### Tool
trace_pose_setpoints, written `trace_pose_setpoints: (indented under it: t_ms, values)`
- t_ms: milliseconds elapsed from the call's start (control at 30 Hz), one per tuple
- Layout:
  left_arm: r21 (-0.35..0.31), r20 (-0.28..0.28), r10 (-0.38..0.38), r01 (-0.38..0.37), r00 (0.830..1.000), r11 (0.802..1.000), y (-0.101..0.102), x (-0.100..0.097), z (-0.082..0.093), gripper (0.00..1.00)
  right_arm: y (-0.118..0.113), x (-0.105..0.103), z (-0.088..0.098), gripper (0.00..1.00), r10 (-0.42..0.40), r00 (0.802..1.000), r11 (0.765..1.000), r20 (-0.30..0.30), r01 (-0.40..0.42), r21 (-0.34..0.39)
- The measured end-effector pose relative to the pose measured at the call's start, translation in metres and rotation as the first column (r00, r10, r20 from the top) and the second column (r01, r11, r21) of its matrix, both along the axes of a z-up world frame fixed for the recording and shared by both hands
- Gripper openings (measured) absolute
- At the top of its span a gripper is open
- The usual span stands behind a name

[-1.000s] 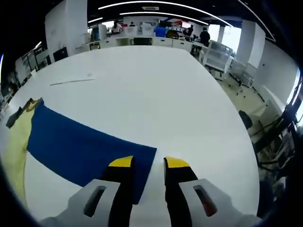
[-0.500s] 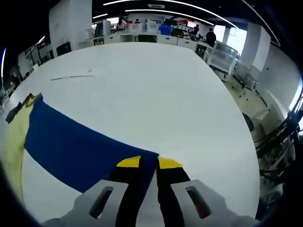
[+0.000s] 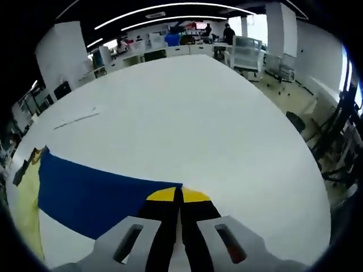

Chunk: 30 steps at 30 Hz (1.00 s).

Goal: Fold the garment on the visible template until the final outline fits inside the template.

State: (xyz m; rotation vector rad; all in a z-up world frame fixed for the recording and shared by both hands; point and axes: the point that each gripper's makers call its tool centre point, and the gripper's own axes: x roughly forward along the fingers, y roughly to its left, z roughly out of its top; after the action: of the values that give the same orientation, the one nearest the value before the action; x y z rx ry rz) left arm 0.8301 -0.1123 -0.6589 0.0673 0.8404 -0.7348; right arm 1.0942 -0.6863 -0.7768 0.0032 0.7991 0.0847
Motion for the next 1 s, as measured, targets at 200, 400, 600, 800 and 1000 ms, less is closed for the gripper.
trace_pose_setpoints:
  t_ms: [200, 400, 600, 800, 1000]
  values:
    - [0.004, 0.009, -0.006, 0.006, 1.000, 1.000, -0.001, 0.001, 0.003, 0.96, 0.005, -0.005, 0.002, 0.01, 0.011, 1.000, 1.000, -0.020, -0.011, -0.017]
    - [-0.007, 0.020, 0.003, -0.003, 1.000, 1.000, 0.000, 0.001, 0.007, 0.95, 0.009, -0.007, 0.024, 0.01, 0.045, 0.999, 0.999, 0.012, -0.044, -0.030]
    - [-0.015, 0.054, -0.013, 0.014, 0.998, 1.000, -0.004, 0.002, 0.018, 0.94, 0.027, -0.014, 0.044, 0.01, 0.079, 0.996, 0.997, 0.040, -0.078, -0.029]
    - [-0.022, 0.086, -0.006, 0.008, 0.996, 1.000, 0.000, -0.003, 0.030, 0.94, 0.054, -0.023, 0.068, 0.01, 0.137, 0.989, 0.990, 0.059, -0.135, -0.044]
    - [-0.029, 0.112, 0.006, -0.003, 0.994, 1.000, 0.006, -0.008, 0.038, 0.94, 0.090, -0.032, 0.100, 0.01, 0.192, 0.978, 0.981, 0.084, -0.188, -0.058]
